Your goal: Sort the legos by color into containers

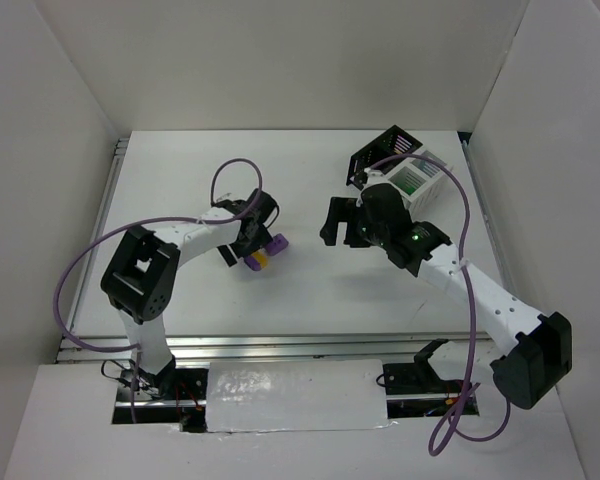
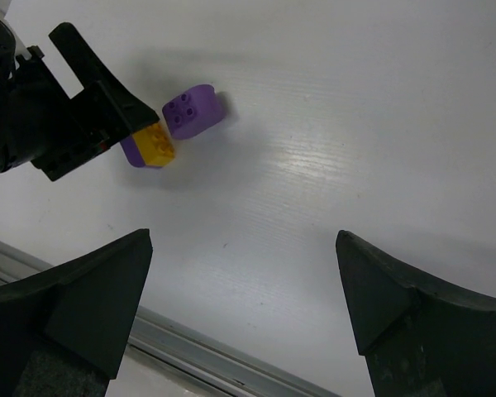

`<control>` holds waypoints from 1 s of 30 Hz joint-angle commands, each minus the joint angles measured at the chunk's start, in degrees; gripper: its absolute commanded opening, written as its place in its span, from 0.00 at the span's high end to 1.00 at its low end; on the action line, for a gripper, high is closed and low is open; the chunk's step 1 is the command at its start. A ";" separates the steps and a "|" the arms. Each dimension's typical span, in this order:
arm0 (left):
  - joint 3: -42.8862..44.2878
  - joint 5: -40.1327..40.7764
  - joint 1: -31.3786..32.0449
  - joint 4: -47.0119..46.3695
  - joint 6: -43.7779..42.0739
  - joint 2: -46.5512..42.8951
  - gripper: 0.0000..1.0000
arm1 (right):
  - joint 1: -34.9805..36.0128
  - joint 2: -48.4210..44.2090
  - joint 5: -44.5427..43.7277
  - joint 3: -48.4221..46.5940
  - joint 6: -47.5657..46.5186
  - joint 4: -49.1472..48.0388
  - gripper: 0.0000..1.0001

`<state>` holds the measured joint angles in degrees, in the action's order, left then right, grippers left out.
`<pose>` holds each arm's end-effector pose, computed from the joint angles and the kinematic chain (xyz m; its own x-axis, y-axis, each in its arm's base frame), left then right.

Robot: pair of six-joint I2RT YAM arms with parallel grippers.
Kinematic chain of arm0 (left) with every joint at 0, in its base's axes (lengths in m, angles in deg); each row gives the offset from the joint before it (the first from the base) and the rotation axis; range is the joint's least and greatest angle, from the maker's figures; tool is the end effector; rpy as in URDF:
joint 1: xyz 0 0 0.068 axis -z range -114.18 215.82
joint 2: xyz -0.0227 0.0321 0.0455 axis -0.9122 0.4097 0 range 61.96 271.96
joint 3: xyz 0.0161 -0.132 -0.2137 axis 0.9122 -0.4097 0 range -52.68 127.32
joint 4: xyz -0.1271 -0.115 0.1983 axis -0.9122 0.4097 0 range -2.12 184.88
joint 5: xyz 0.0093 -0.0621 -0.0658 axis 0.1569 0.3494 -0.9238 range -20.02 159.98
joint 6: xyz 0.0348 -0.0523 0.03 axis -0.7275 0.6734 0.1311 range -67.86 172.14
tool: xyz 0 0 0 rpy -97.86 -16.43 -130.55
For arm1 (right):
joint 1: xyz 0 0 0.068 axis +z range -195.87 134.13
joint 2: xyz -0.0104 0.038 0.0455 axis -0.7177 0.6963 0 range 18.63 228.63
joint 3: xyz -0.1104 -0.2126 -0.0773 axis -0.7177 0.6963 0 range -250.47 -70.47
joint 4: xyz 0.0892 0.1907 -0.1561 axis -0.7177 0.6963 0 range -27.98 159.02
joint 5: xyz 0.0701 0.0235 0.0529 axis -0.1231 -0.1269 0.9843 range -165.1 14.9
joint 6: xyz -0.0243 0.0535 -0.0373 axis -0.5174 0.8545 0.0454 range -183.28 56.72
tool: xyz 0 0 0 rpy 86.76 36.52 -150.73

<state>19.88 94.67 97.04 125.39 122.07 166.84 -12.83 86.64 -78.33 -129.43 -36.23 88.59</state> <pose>0.3245 -0.1691 0.1491 -0.6022 -0.6329 -0.4866 -0.6346 0.7493 -0.1892 0.2428 0.1540 0.2826 -0.6650 0.1092 -0.7388 -0.2286 0.9120 0.3406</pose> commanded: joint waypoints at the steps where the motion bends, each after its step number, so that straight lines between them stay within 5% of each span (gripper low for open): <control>1: -1.18 2.47 0.07 0.54 3.63 -0.73 0.11 | 0.54 -1.83 -0.03 0.60 -1.64 -1.87 0.00; 4: -1.54 1.86 0.24 -0.42 3.20 -0.03 0.16 | 0.54 -1.30 0.58 0.60 -1.74 -1.96 0.00; 7: -1.71 0.55 0.15 -1.21 2.58 2.16 0.36 | 0.54 -1.21 1.11 0.95 -1.65 -2.66 0.00; 10: -2.94 -0.16 0.33 -2.44 2.23 2.43 0.41 | 0.54 -1.04 1.99 1.21 -1.47 -3.10 0.00; 15: -5.75 1.93 1.29 -2.54 1.79 -3.97 1.00 | 0.63 -1.74 11.81 4.02 -2.26 -7.66 0.00; 20: -12.34 4.32 6.65 -8.41 -4.17 -22.93 1.00 | 1.15 -5.07 25.98 15.32 4.83 -24.57 0.00; 24: -13.58 4.84 11.57 -7.91 -4.45 -33.59 1.00 | 7.98 -5.78 18.36 22.13 15.38 -36.92 0.00; 30: -11.47 3.61 15.09 -5.27 -3.05 -39.92 1.00 | 15.21 -2.01 14.74 22.49 18.65 -50.28 0.05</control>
<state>7.44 97.35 110.85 118.77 119.55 127.02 0.52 83.92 -61.41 -106.00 -21.41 52.39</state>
